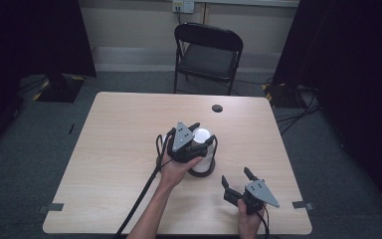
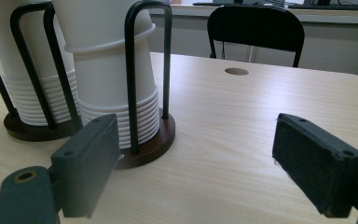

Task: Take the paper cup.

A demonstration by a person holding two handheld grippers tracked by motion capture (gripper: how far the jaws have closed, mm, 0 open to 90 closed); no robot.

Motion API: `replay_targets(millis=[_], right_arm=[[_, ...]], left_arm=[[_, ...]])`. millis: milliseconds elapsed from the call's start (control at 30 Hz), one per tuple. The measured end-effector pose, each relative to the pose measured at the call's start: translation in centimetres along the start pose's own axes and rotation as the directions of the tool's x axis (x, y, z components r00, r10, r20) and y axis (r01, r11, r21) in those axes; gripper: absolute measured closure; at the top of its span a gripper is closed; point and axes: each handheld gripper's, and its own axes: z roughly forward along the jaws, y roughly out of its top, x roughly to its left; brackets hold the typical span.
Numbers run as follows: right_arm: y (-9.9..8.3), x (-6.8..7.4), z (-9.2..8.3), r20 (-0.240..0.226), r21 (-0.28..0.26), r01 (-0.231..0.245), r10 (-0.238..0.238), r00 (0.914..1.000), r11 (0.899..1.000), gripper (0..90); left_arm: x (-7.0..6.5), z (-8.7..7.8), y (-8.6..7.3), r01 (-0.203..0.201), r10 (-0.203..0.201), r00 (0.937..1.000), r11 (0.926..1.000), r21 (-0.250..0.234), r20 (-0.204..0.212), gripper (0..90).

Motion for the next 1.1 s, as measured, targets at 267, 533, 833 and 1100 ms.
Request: replay_targets(millis=[267, 533, 833, 1100], right_arm=[[0.0, 0.0, 0.0, 0.0, 0.001, -0.001, 0.001, 1.0, 1.0, 14.2], [0.0, 0.0, 0.0, 0.001, 0.001, -0.003, 0.003, 1.0, 1.0, 14.2], [0.0, 0.0, 0.0, 0.004, 0.001, 0.0, 0.0, 1.0, 1.0, 14.3], [0.0, 0.0, 0.0, 0.004, 0.0, 0.0, 0.0, 1.0, 1.0, 14.3]], left_arm=[[0.1, -0.3, 0.3, -0.004, 0.004, 1.0, 0.9997, -0.023, 0.004, 36.4], [0.2, -0.6, 1.0, -0.008, 0.008, 1.0, 0.999, -0.045, 0.006, 36.4], [0.2, -1.1, 1.9, -0.011, 0.012, 0.9999, 0.9972, -0.073, 0.009, 36.4], [0.1, -2.0, 3.0, -0.025, 0.025, 0.9997, 0.9938, -0.108, 0.003, 36.5]])
